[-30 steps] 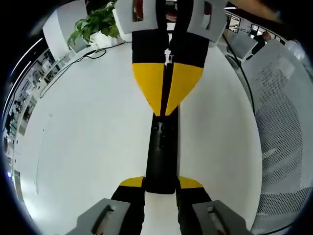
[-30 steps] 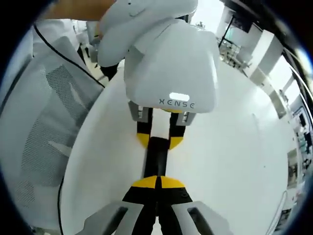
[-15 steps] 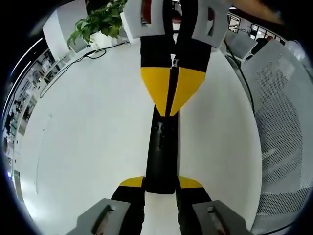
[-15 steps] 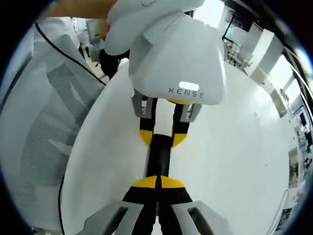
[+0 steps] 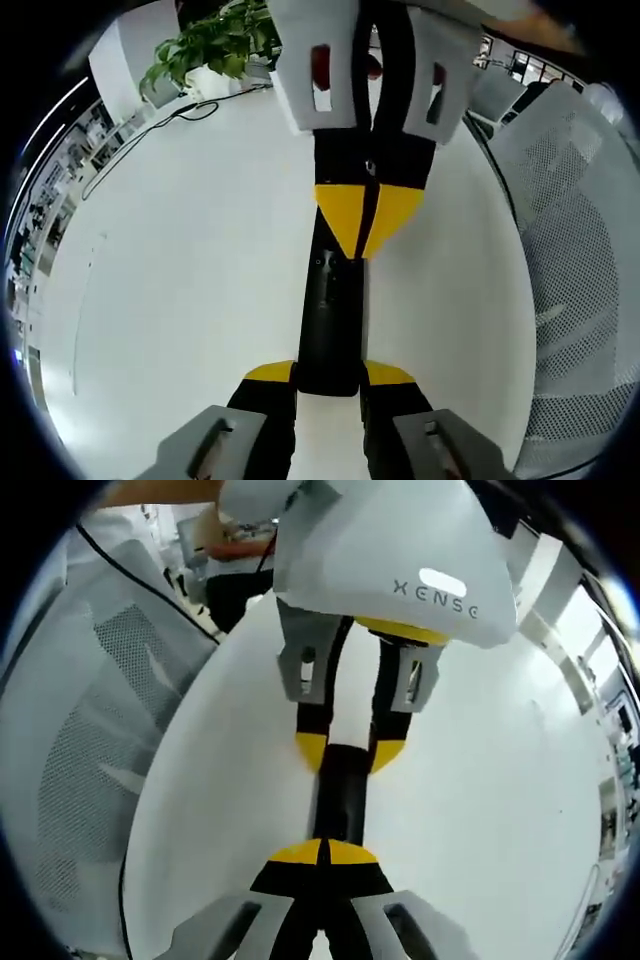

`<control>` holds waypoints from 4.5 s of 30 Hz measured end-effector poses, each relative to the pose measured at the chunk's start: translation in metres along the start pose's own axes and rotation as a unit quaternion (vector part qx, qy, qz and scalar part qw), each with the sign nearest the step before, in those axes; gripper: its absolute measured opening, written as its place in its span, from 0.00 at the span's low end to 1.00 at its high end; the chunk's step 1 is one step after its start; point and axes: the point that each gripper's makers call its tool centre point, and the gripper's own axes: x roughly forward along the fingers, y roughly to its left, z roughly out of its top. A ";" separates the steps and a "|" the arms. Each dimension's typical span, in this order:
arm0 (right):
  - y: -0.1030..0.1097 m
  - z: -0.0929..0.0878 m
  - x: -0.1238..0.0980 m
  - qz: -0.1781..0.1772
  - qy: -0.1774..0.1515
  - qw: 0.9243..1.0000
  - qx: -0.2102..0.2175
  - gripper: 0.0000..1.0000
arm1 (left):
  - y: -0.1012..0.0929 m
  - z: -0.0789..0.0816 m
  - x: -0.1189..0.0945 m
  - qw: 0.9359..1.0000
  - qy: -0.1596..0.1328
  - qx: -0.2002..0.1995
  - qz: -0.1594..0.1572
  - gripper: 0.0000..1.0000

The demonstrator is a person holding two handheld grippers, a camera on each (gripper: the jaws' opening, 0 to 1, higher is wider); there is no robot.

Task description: Press the specified remote control buttons in sequence, fully releasing each button before pressing the next.

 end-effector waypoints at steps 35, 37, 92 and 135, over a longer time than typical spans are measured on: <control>0.001 -0.008 0.014 0.011 0.013 1.000 0.003 0.00 | 0.000 0.000 -0.001 1.000 0.000 -0.004 0.000 0.23; 0.001 -0.008 0.014 0.011 0.013 1.000 0.004 0.00 | 0.000 0.000 -0.001 1.000 -0.001 -0.004 0.000 0.23; -0.015 0.011 -0.032 -0.036 -0.025 0.999 0.001 0.00 | -0.001 0.001 0.000 1.000 0.000 -0.003 0.004 0.23; -0.018 0.012 -0.011 -0.028 -0.035 0.999 0.016 0.00 | 0.000 0.000 0.000 1.000 -0.009 -0.004 0.003 0.23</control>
